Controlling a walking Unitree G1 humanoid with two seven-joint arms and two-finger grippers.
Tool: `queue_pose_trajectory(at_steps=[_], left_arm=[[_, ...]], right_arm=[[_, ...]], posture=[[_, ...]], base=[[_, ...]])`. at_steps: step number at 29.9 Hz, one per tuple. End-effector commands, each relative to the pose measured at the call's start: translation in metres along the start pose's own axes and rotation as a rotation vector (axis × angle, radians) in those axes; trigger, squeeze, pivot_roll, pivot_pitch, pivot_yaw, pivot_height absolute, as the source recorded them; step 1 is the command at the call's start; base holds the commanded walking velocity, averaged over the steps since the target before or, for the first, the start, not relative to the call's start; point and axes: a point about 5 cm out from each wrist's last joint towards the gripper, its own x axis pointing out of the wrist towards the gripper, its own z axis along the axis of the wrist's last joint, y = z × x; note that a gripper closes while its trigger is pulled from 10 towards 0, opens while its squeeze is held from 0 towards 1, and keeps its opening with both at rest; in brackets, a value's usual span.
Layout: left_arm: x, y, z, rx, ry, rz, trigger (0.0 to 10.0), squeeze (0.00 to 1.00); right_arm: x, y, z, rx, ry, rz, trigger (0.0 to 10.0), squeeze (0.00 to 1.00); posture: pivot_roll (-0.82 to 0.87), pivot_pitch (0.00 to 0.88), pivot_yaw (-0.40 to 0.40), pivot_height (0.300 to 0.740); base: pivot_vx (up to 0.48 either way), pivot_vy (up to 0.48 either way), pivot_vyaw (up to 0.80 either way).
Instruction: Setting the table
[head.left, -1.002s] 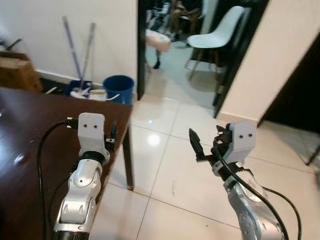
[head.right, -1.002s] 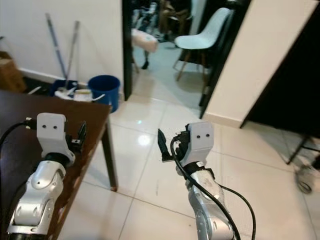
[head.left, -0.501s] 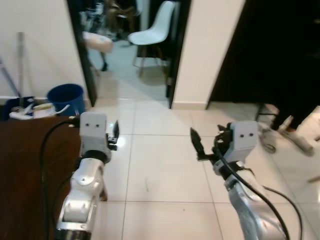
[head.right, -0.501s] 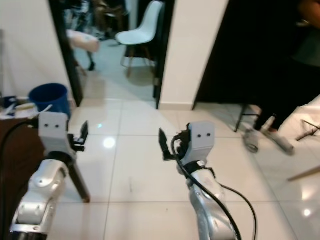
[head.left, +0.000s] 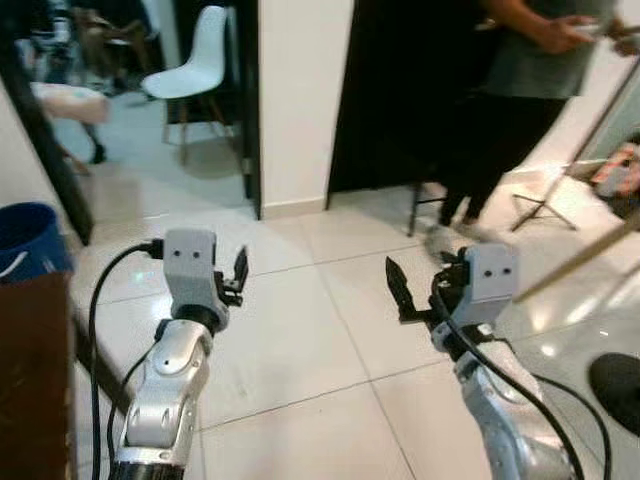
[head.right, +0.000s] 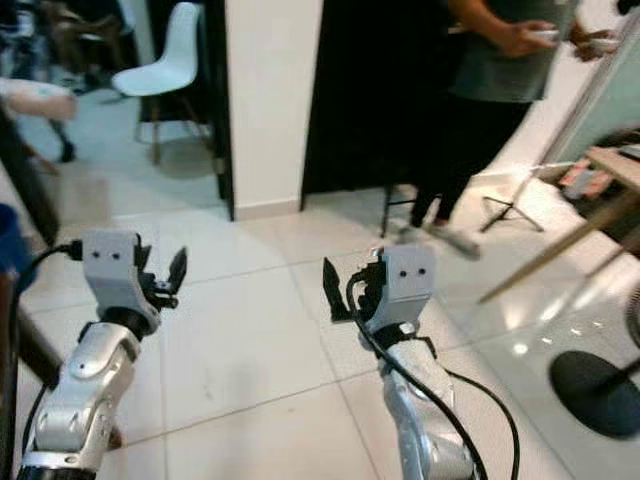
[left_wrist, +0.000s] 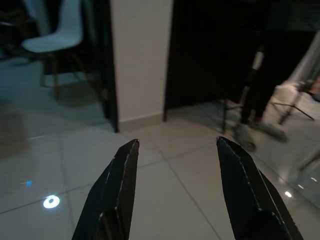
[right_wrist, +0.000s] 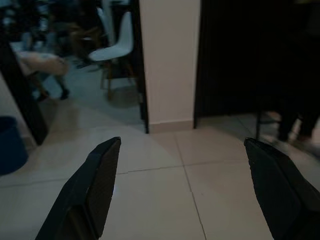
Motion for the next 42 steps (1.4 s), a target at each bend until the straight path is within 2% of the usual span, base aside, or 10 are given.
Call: queue_pose_trajectory(at_steps=[1,6,16,24,36,42], left_arm=[[-0.0024,-0.0017,-0.0075,-0.006,0.032,-0.020,10.0,0.00],[-0.0028,-0.0055,-0.0096,-0.027,0.044,-0.047,10.0,0.00],[-0.0015,-0.0077,-0.0105,-0.045,0.054,-0.062,10.0,0.00],[-0.0009,-0.0058,-0.0108,-0.040,0.057,-0.048,10.0,0.00],[0.0020,-0.0057,-0.0104,-0.037,0.060,-0.035,10.0,0.00],[0.0020,-0.0060,-0.0106,-0.036,0.063,-0.034,10.0,0.00]], right_arm=[[-0.0006,0.0005,-0.0013,0.002,0.004,0.006,10.0,0.00],[-0.0009,0.0001,-0.0013,0.000,0.005,0.005,10.0,0.00],[-0.0016,-0.0025,-0.0009,-0.009,0.005,0.002,10.0,0.00],[0.0001,-0.0025,-0.0006,-0.009,0.002,0.004,10.0,0.00],[0.0010,-0.0017,-0.0014,-0.017,0.000,0.006,10.0,0.00],[0.0003,-0.0012,-0.0028,-0.019,0.003,0.006,10.0,0.00]], posture=[[-0.10,0.000,0.043,0.740],[-0.10,0.000,0.046,0.740],[-0.10,0.000,0.048,0.740],[-0.10,0.000,0.045,0.740],[-0.10,0.000,0.049,0.740],[-0.10,0.000,0.053,0.740]], base=[[0.000,0.000,0.00],[0.000,0.000,0.00],[0.000,0.000,-0.80],[0.000,0.000,0.00],[0.000,0.000,-0.75],[0.000,0.000,0.00]])
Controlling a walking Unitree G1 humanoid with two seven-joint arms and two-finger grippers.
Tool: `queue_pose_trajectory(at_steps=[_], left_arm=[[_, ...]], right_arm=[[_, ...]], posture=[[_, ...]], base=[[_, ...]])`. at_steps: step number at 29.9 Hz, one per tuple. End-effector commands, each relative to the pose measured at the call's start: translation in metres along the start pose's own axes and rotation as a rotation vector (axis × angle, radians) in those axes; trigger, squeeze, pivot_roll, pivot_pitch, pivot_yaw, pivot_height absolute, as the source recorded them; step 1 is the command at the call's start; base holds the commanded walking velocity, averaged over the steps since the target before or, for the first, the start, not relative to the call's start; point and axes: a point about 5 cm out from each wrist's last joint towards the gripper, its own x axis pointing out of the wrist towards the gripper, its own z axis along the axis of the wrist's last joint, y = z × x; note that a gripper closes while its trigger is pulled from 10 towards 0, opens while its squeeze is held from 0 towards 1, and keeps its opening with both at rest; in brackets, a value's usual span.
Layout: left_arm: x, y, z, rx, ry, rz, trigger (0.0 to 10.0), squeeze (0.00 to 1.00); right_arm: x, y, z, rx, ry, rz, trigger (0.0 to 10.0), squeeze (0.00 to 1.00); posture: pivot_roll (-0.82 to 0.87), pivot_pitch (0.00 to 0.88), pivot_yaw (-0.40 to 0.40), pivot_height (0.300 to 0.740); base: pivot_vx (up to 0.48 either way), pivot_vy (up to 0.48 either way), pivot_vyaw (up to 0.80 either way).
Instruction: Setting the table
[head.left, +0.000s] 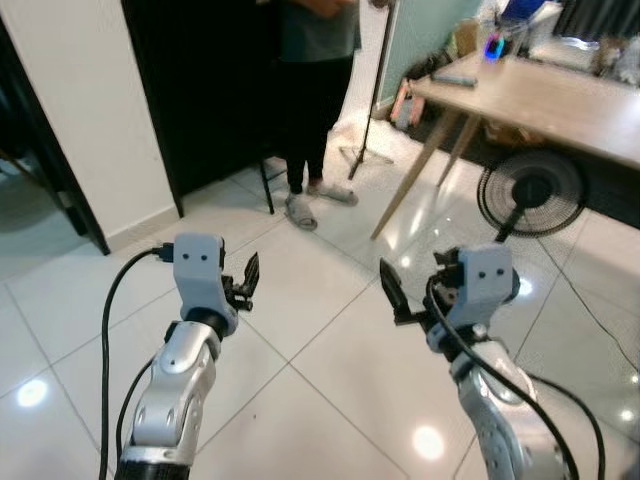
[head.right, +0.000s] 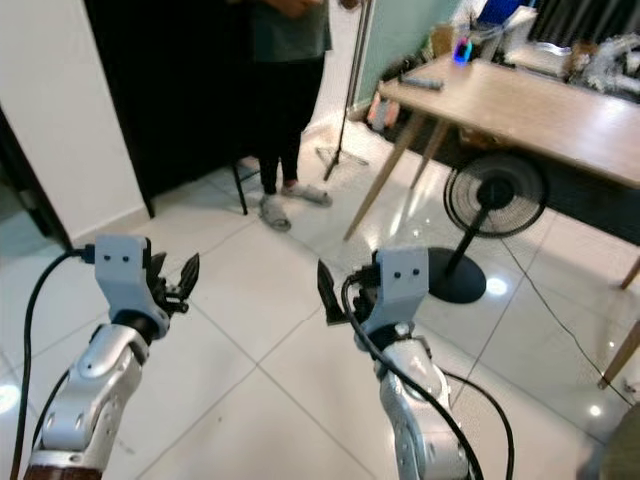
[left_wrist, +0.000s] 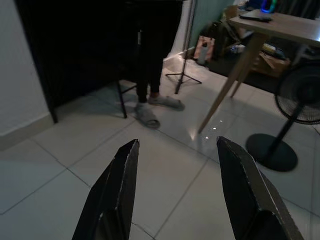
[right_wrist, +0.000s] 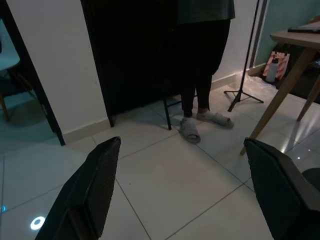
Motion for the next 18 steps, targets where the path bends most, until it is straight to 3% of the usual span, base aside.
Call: queue_pose_trajectory(at_steps=[1,18], left_arm=[[-0.0007,0.0025,-0.0049,0.010,0.027,0.015,10.0,0.00],[0.0008,0.0050,-0.0065,0.036,0.040,0.050,10.0,0.00]], right_arm=[[-0.0009,0.0007,-0.0022,-0.004,0.007,0.001,10.0,0.00],[-0.0016,0.0007,-0.0033,0.002,0.009,-0.005,10.0,0.00]], posture=[[-0.10,0.000,0.053,0.740],[-0.10,0.000,0.055,0.740]], base=[[0.000,0.000,0.00],[0.017,0.000,0.00]])
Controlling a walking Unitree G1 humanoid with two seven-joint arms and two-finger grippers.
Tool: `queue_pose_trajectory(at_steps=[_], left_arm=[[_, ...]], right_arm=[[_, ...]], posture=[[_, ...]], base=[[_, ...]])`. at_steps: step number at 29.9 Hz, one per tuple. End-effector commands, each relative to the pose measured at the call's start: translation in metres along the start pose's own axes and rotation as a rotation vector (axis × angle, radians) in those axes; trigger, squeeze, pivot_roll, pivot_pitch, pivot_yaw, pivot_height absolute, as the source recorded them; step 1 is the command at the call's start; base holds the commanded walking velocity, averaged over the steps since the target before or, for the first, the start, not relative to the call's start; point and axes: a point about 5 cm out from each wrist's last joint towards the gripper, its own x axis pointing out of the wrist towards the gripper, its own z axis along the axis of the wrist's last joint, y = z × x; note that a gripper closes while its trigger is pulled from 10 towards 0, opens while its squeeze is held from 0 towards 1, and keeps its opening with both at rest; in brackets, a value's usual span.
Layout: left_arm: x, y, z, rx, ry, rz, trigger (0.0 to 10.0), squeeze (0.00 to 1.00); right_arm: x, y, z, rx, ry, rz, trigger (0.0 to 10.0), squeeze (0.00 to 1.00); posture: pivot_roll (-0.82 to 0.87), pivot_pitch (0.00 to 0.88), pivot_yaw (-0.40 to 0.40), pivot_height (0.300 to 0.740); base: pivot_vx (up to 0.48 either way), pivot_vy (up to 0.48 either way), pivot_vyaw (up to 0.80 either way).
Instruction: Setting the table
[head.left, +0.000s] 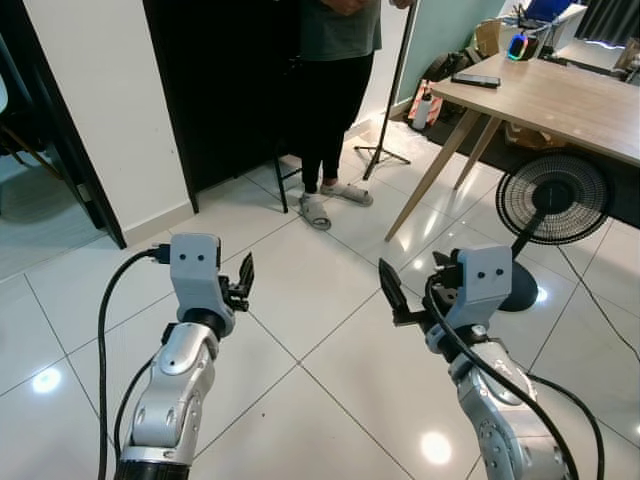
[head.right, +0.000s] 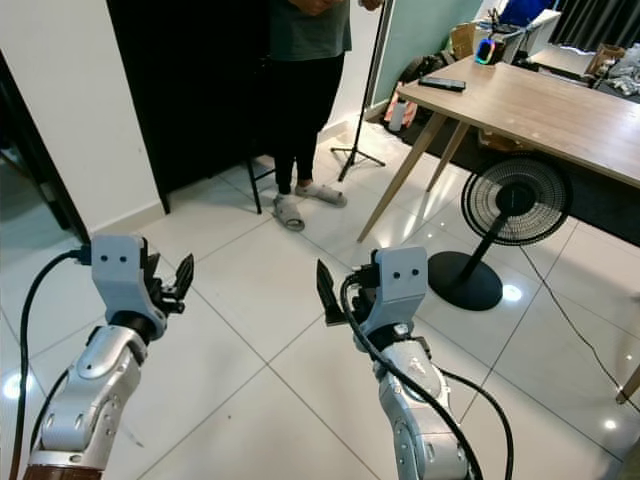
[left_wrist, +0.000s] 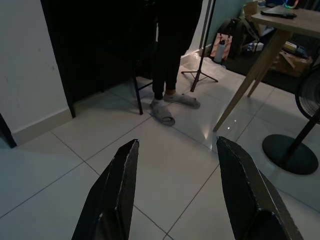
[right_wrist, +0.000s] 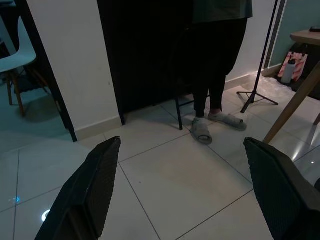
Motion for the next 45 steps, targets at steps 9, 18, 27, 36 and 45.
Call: queue_pose_trajectory(at_steps=[9,18,27,36,45], left_arm=[[0.0029,0.0066,-0.0037,0.018,0.021,0.045,10.0,0.00],[0.0027,0.0052,-0.0042,0.013,0.022,0.043,10.0,0.00],[0.0030,0.0045,-0.0042,0.011,0.022,0.041,10.0,0.00],[0.0033,0.0043,-0.0040,0.011,0.022,0.040,10.0,0.00],[0.0033,0.0032,-0.0040,0.010,0.023,0.037,10.0,0.00]], right_arm=[[-0.0022,-0.0004,-0.0041,0.002,0.016,-0.004,10.0,0.00],[-0.0026,-0.0004,-0.0049,0.005,0.022,-0.004,10.0,0.00],[-0.0027,-0.0010,-0.0065,-0.007,0.032,-0.009,10.0,0.00],[-0.0028,-0.0022,-0.0085,-0.027,0.045,-0.019,10.0,0.00],[-0.0030,-0.0024,-0.0087,-0.028,0.046,-0.018,10.0,0.00]], posture=[[-0.10,0.000,0.055,0.740],[-0.10,0.000,0.054,0.740],[-0.10,0.000,0.055,0.740],[-0.10,0.000,0.057,0.740],[-0.10,0.000,0.056,0.740]], base=[[0.460,0.000,0.00],[0.480,0.000,-0.80],[0.480,0.000,-0.80],[0.480,0.000,-0.09],[0.480,0.000,0.00]])
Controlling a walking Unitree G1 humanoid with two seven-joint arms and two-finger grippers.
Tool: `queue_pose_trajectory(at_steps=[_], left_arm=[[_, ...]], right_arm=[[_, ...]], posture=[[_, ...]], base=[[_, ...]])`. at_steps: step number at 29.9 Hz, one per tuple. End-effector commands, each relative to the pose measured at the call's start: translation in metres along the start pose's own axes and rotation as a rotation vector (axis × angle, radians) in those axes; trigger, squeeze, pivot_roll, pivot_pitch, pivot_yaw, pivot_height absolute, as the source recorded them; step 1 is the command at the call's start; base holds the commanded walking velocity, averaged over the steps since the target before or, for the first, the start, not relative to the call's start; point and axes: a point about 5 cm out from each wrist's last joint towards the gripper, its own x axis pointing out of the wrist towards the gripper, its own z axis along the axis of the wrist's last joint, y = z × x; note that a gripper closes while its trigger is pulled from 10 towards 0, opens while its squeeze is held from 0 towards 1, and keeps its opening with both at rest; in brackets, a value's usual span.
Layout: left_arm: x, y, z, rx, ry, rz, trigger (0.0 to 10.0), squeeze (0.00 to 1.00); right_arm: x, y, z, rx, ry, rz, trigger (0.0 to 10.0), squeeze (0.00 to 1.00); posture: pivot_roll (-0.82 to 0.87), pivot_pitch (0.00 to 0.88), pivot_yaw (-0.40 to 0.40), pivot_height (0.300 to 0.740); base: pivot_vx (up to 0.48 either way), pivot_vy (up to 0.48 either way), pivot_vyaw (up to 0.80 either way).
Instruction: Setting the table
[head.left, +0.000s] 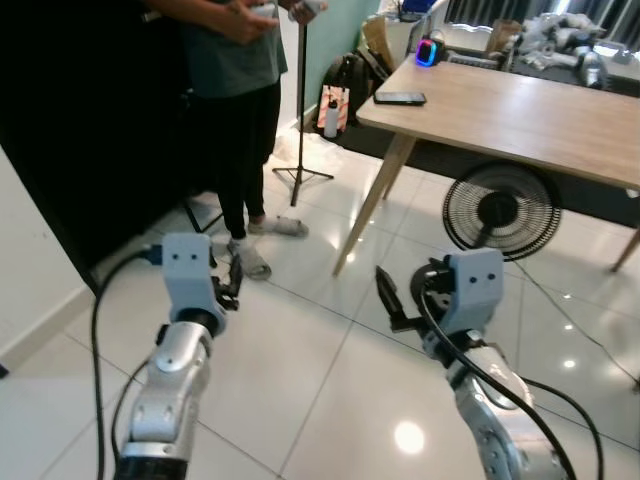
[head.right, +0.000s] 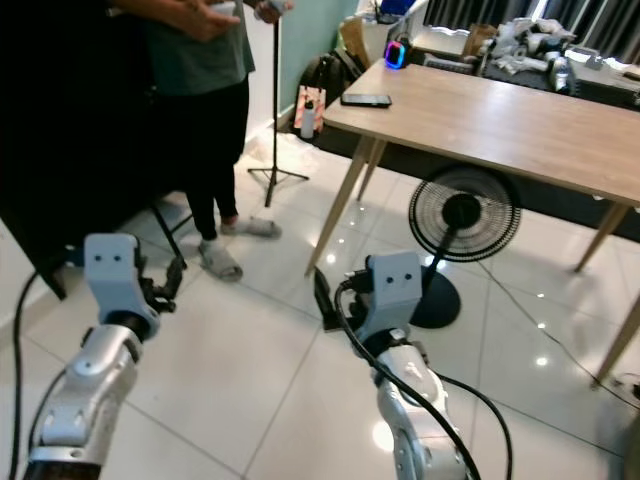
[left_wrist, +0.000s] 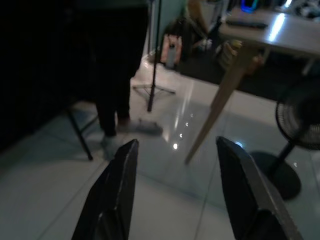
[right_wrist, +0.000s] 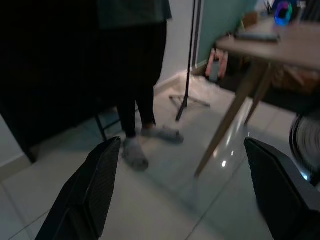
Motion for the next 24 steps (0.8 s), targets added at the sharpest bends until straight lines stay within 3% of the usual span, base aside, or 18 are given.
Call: queue_pose_trajectory(at_steps=[1,3,24], left_arm=[[-0.0028,0.0099,-0.0049,0.007,0.021,0.034,10.0,0.00],[-0.0028,0.0099,-0.0049,0.006,0.021,0.034,10.0,0.00],[-0.0015,0.0095,-0.0050,-0.003,0.027,0.045,10.0,0.00]], right_arm=[[-0.0012,0.0047,-0.0045,0.009,0.017,0.009,10.0,0.00],[-0.0012,0.0048,-0.0045,0.008,0.017,0.009,10.0,0.00],[-0.0010,0.0050,-0.0047,0.008,0.014,0.011,10.0,0.00]], posture=[[-0.10,0.000,0.057,0.740],[-0.10,0.000,0.057,0.740],[-0.10,0.000,0.058,0.740]], base=[[0.480,0.000,0.00],[0.480,0.000,0.00],[0.000,0.000,0.00]])
